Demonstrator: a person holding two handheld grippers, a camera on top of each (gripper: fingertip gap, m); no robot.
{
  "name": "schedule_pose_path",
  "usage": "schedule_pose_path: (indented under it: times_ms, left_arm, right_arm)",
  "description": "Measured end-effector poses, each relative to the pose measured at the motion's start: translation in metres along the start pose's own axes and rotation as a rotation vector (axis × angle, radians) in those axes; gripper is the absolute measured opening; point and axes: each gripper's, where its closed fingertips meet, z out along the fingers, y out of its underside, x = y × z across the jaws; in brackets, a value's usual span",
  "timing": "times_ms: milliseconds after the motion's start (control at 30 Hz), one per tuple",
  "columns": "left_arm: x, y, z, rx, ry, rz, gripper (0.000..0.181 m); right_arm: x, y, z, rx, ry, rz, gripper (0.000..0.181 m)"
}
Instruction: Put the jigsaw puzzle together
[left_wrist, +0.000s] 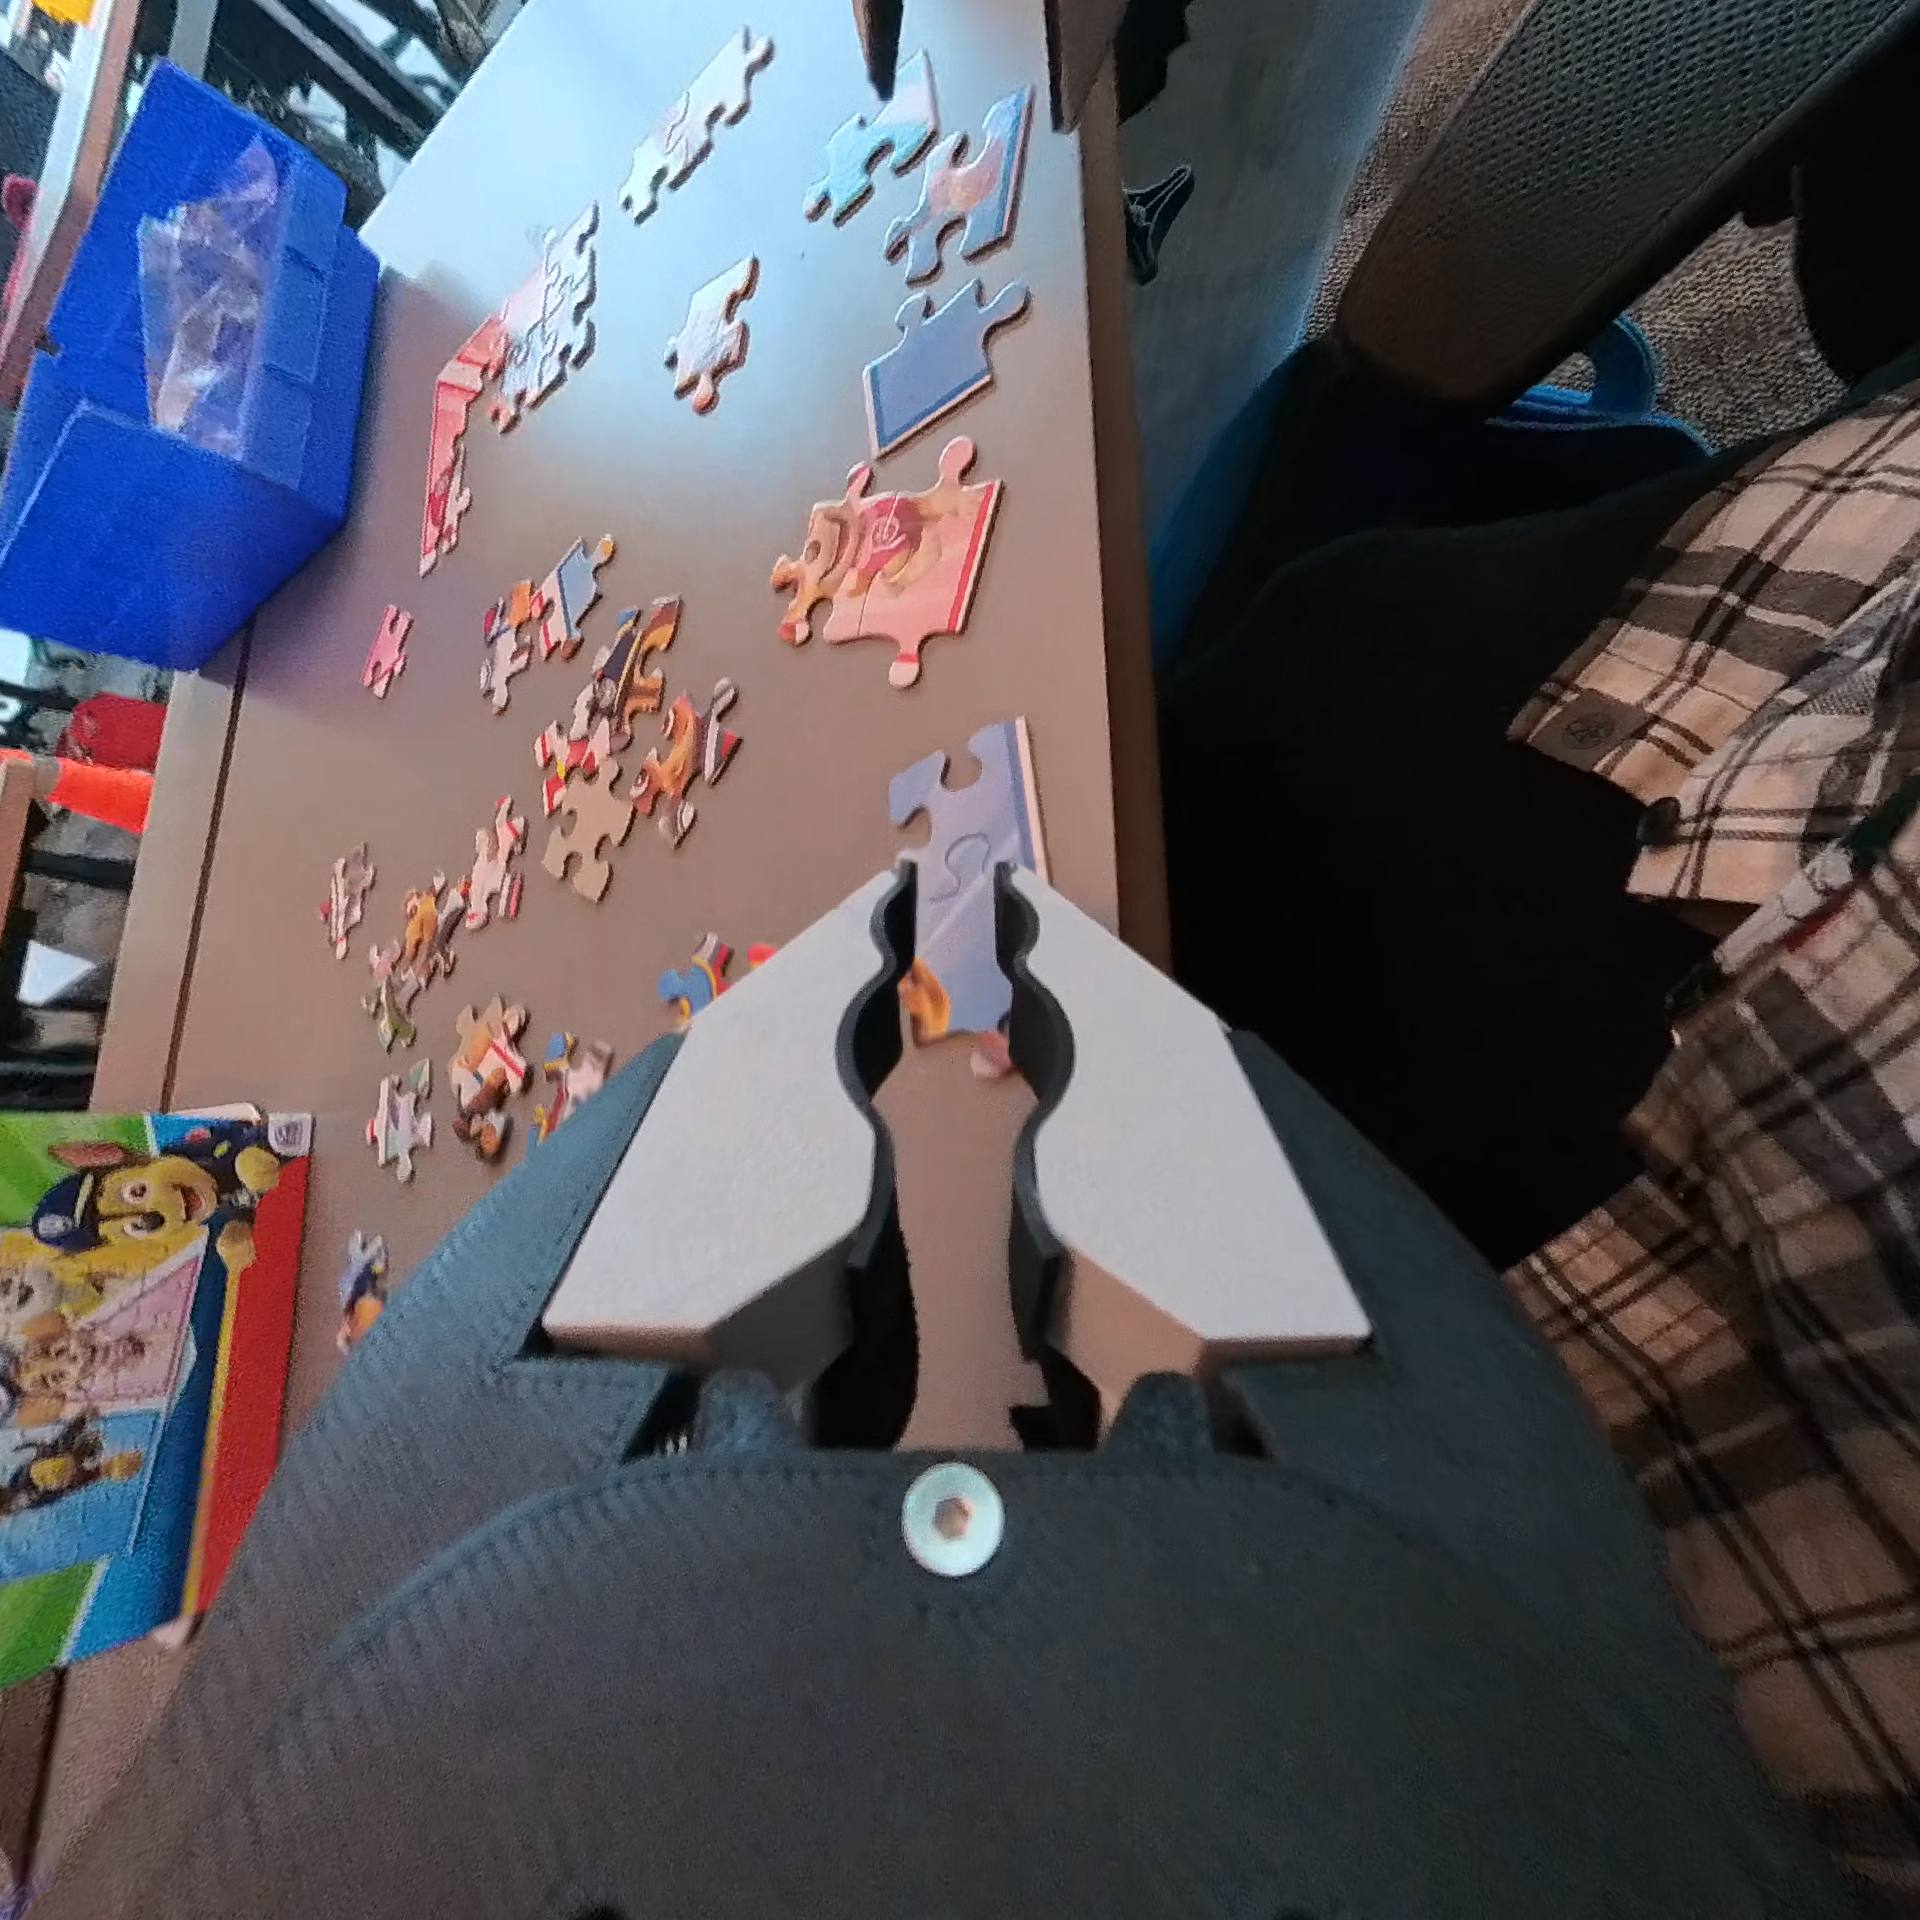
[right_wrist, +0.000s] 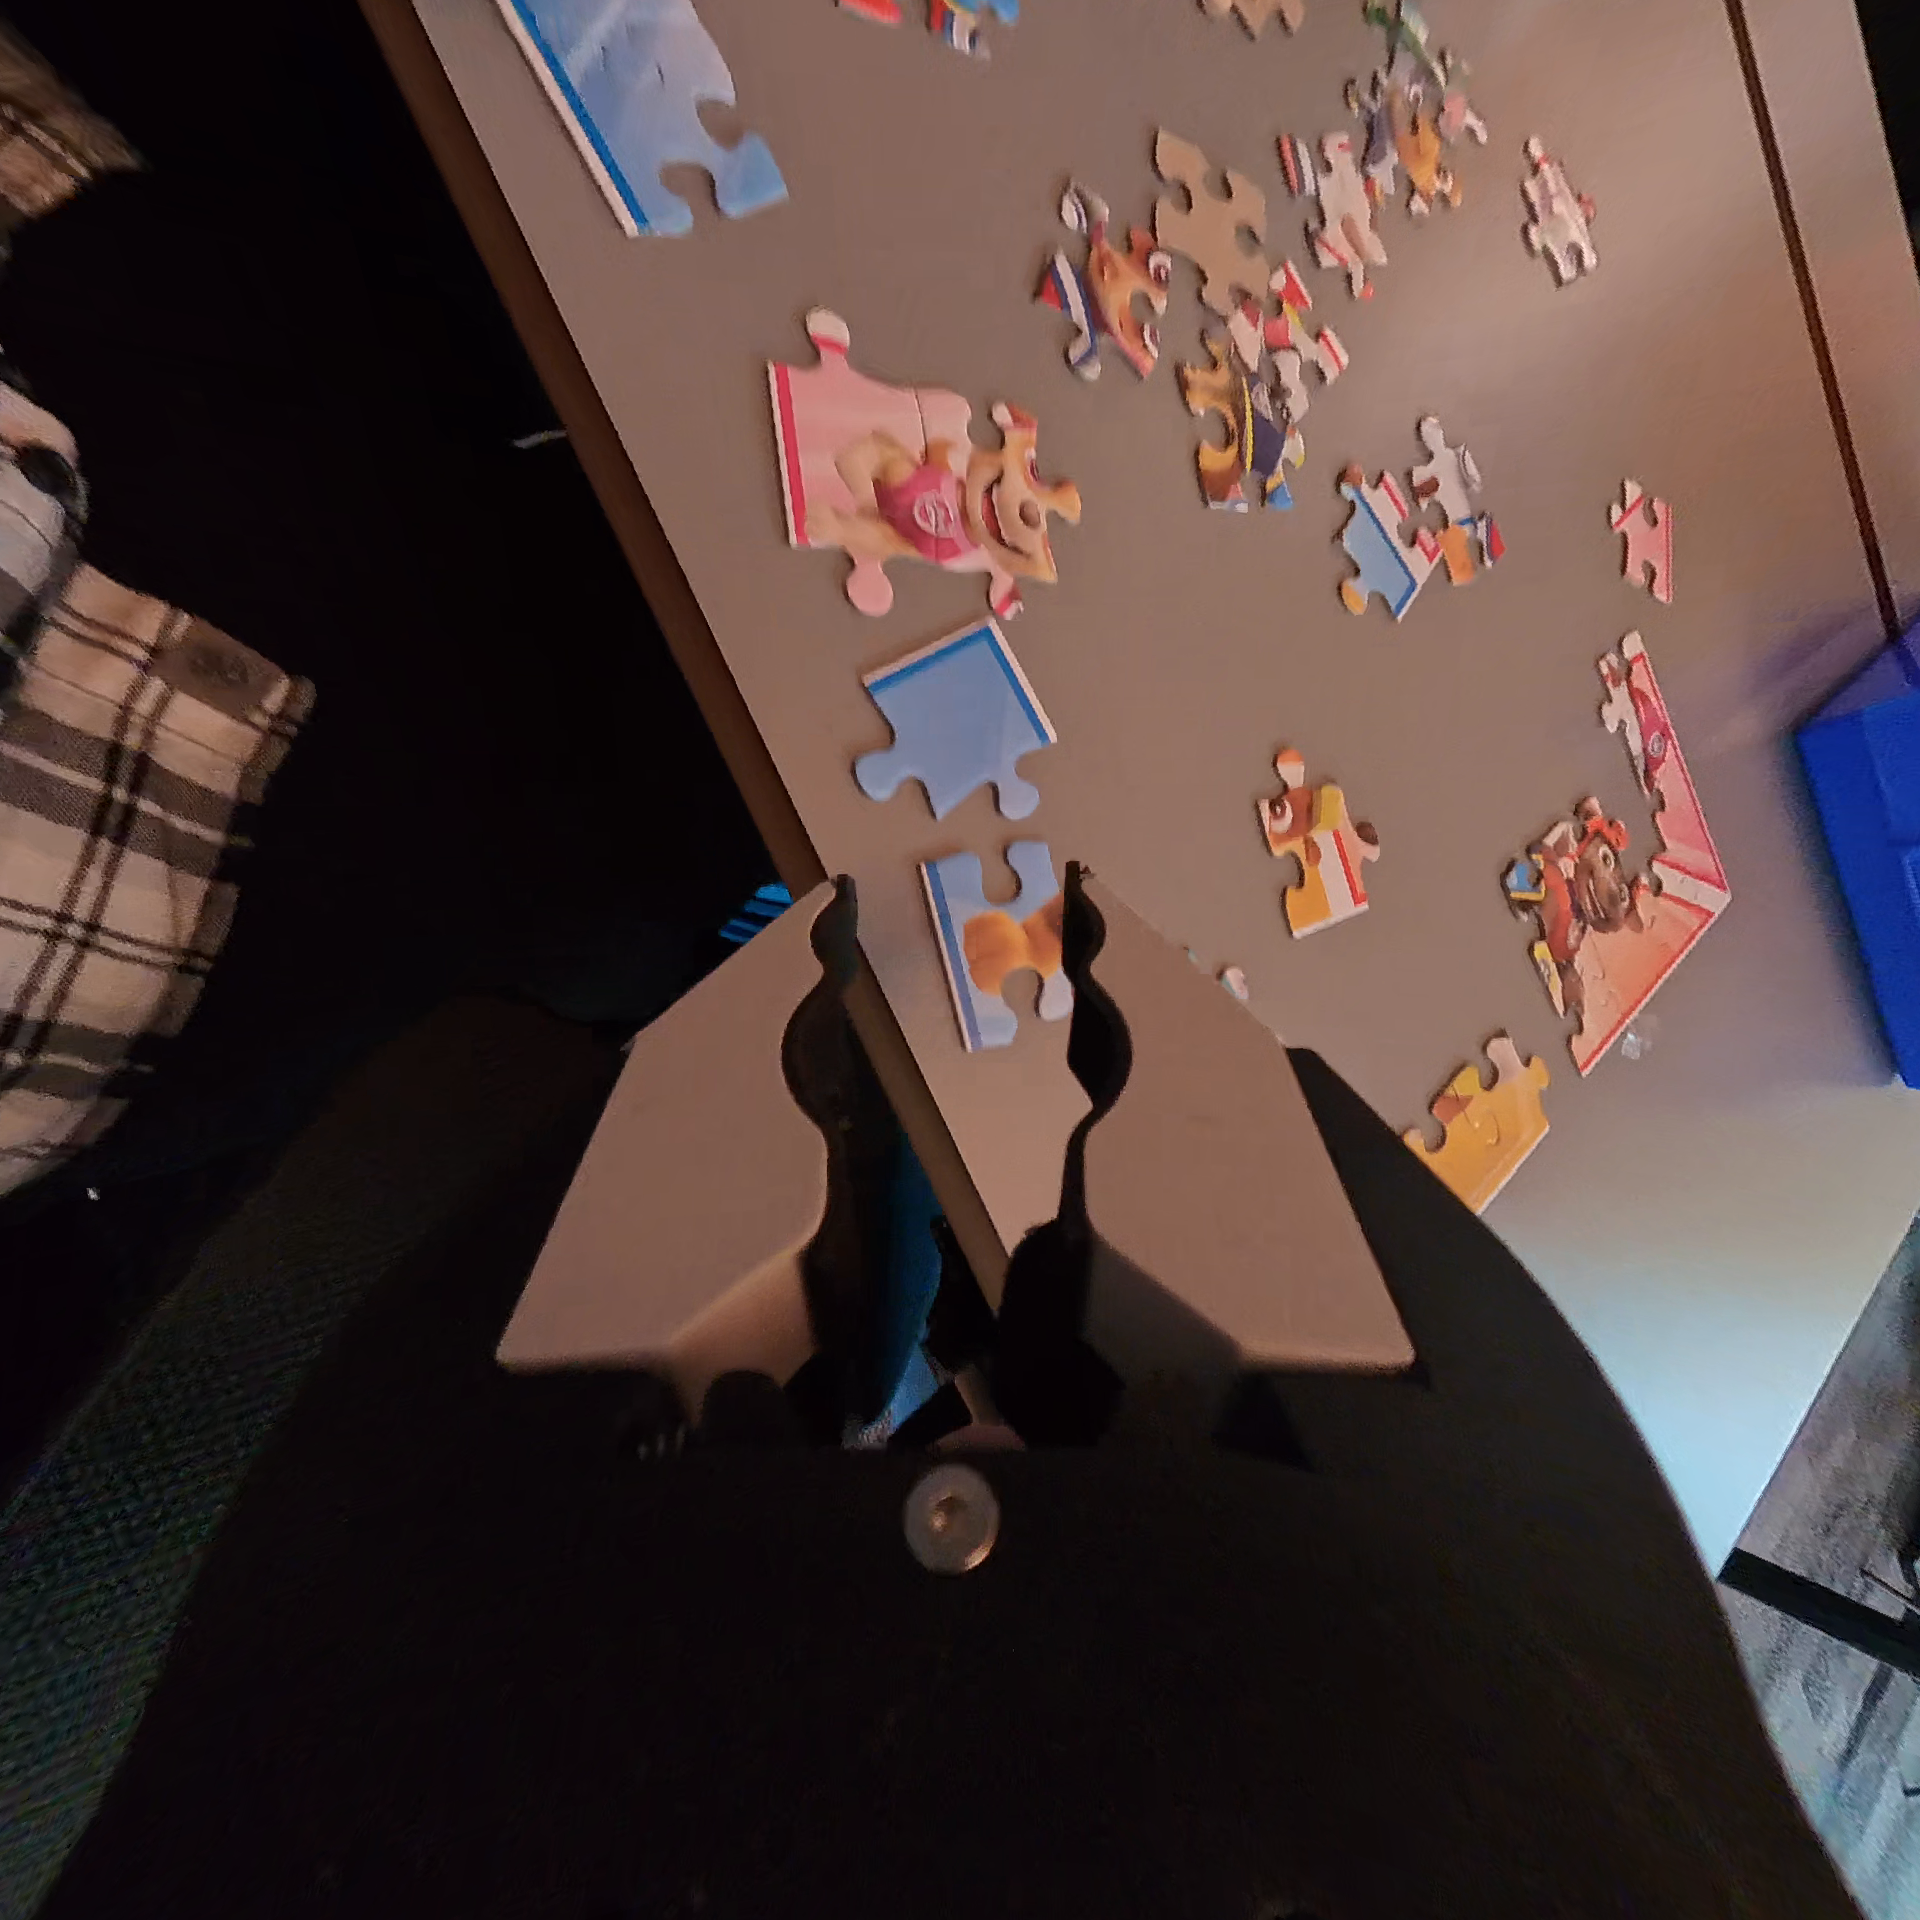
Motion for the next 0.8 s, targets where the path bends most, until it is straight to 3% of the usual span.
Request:
schedule_pose_path:
  times_ms: [133,267,433,667,800]
  left_arm:
    - [0.0,0.017,-0.016,-0.009,-0.014,-0.074,0.016]
    - [0.0,0.034,-0.028,-0.041,-0.031,-0.124,0.017]
    - [-0.013,0.048,-0.041,-0.057,-0.091,-0.192,0.018]
    - [-0.038,0.083,-0.061,-0.143,-0.191,-0.31,0.018]
    - [-0.047,0.099,-0.068,-0.178,-0.205,-0.354,0.019]
  right_arm:
    - [-0.011,-0.022,0.011,0.035,-0.046,0.045,0.042]
    - [-0.029,-0.063,0.025,0.132,-0.129,0.071,0.043]
    - [-0.026,-0.106,0.056,0.167,-0.189,0.205,0.045]
    - [-0.009,-0.141,0.104,0.111,-0.273,0.266,0.046]
    - [-0.01,-0.148,0.129,0.048,-0.369,0.289,0.062]
